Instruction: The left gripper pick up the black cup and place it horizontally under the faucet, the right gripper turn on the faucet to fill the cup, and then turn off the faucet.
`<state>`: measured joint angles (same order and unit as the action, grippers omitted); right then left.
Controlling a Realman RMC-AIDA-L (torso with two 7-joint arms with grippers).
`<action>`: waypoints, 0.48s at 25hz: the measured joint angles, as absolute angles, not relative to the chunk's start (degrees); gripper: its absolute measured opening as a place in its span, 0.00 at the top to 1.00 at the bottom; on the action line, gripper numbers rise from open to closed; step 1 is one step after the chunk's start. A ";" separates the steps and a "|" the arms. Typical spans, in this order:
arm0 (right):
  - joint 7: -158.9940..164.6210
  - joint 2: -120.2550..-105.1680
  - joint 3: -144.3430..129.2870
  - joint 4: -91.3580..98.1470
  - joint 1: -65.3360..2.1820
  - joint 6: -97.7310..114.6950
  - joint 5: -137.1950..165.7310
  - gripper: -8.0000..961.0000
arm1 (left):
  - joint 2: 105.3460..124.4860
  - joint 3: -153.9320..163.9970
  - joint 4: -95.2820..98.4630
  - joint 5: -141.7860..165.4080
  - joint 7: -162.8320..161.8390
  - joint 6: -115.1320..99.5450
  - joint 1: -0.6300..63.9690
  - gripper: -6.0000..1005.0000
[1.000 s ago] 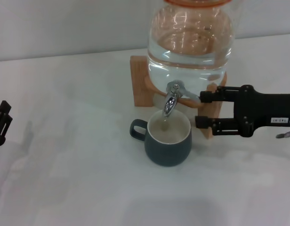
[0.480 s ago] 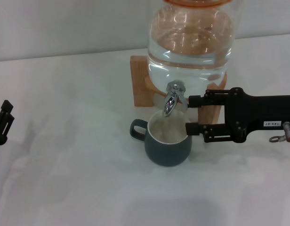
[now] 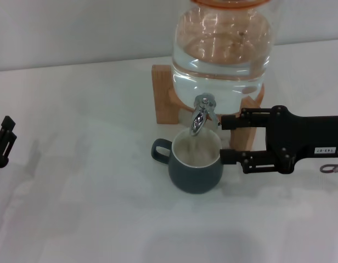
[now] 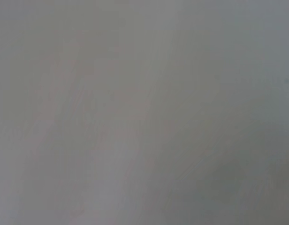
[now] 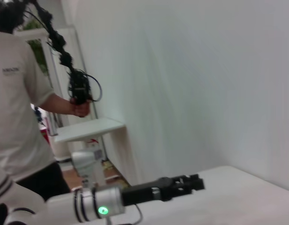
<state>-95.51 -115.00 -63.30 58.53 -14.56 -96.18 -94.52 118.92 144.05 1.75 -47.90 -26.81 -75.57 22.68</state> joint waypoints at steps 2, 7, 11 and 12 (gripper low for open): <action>-95.51 -114.99 -63.70 58.59 -14.54 -96.94 -95.06 0.25 | 118.92 144.05 1.75 -47.92 -26.81 -75.52 22.86 0.40; -95.62 -115.04 -65.97 58.56 -14.77 -96.93 -96.22 0.25 | 118.91 144.05 1.76 -47.99 -26.80 -75.49 23.42 0.40; -95.71 -115.10 -68.82 58.49 -14.98 -95.71 -97.42 0.25 | 118.92 143.99 1.76 -48.04 -26.79 -75.49 23.46 0.40; -95.71 -115.10 -69.50 58.50 -14.98 -95.11 -97.66 0.25 | 118.92 143.96 1.76 -48.04 -26.78 -75.49 23.47 0.40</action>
